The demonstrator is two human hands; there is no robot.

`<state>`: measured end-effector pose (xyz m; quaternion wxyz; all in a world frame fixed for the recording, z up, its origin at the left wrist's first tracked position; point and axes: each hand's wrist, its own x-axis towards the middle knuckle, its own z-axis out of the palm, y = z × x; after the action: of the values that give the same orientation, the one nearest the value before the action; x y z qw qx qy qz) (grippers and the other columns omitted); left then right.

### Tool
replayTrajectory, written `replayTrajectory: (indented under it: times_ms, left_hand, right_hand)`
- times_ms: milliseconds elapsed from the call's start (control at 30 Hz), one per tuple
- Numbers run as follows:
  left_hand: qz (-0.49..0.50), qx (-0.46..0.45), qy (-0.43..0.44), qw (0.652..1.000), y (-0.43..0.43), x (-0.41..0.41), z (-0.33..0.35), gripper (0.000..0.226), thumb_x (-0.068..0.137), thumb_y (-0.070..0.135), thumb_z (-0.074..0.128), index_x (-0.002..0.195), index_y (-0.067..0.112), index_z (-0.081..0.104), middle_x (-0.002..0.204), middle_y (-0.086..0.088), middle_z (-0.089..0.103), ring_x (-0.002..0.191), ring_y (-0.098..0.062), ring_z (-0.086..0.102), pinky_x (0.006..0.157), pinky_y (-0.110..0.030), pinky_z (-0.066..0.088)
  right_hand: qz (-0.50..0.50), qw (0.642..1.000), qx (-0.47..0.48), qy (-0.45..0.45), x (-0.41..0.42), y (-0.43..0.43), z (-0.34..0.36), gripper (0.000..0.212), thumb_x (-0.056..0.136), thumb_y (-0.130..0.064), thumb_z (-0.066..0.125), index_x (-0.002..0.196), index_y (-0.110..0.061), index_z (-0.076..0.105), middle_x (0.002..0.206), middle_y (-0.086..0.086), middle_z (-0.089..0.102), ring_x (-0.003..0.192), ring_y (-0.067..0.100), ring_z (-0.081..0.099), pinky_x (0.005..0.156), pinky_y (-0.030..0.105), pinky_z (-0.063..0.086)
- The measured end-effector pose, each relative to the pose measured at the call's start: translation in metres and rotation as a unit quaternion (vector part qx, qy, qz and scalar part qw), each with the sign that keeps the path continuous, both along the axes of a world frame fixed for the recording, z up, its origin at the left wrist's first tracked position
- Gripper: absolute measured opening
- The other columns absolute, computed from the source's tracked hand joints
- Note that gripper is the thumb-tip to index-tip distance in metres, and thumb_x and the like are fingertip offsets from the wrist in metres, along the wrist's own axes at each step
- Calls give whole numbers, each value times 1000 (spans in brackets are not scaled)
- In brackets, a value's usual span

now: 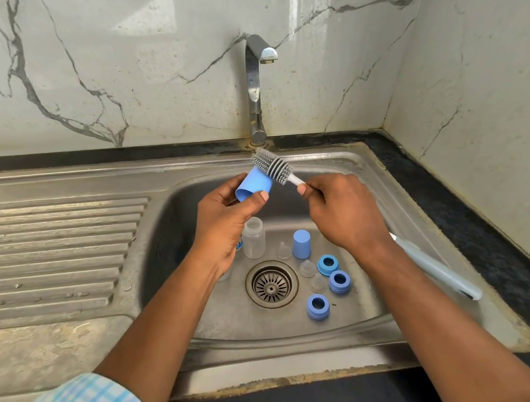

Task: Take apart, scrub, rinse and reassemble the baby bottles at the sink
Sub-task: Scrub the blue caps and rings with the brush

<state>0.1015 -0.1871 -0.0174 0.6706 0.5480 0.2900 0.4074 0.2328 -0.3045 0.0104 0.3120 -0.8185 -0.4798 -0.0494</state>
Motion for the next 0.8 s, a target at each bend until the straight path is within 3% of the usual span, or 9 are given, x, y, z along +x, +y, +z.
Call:
replayTrajectory:
  times_ms: [100,233,400,567,633,800]
  left_hand:
    - [36,61,41,997,-1,-3,1,29,79,7,79,105,18,74,89,7,77,82,2,67,69,-13,52]
    - [43,75,49,995,-1,-3,0,39,77,0,79,111,19,72,92,9,76,87,0,69,74,-16,54]
    - [42,108,63,991,-2,1,-3,53,75,-4,79,124,14,68,106,4,74,96,-4,70,82,-20,56]
    - [77,164,83,980,0,-4,-4,34,75,-1,79,99,22,72,91,2,75,85,-6,70,78,-25,56]
    - [78,181,95,976,2,-3,-6,37,74,-1,79,103,22,72,100,-3,74,91,-11,71,81,-28,56]
    - [62,214,105,969,1,0,-7,59,70,1,78,109,43,63,120,0,68,108,-10,66,94,-34,55]
  right_hand:
    - [64,997,-29,-8,-9,0,2,35,100,-35,53,66,-26,49,52,-7,44,51,12,42,50,29,24]
    - [11,999,-16,-35,-8,5,2,31,99,-38,51,80,-19,67,58,-5,50,58,22,52,55,29,33]
    - [-49,998,-10,-32,-8,6,2,32,100,-37,50,76,-18,59,66,2,54,64,29,53,58,33,38]
    - [58,997,-48,-11,-19,1,5,34,100,-37,51,69,-24,56,55,-6,46,52,14,43,50,29,27]
    - [31,999,-39,-22,-20,3,5,32,100,-37,51,73,-23,59,56,-6,46,53,15,44,51,29,28]
    - [-90,996,-24,-17,-5,6,2,31,98,-37,51,84,-14,67,74,7,60,71,33,57,62,36,41]
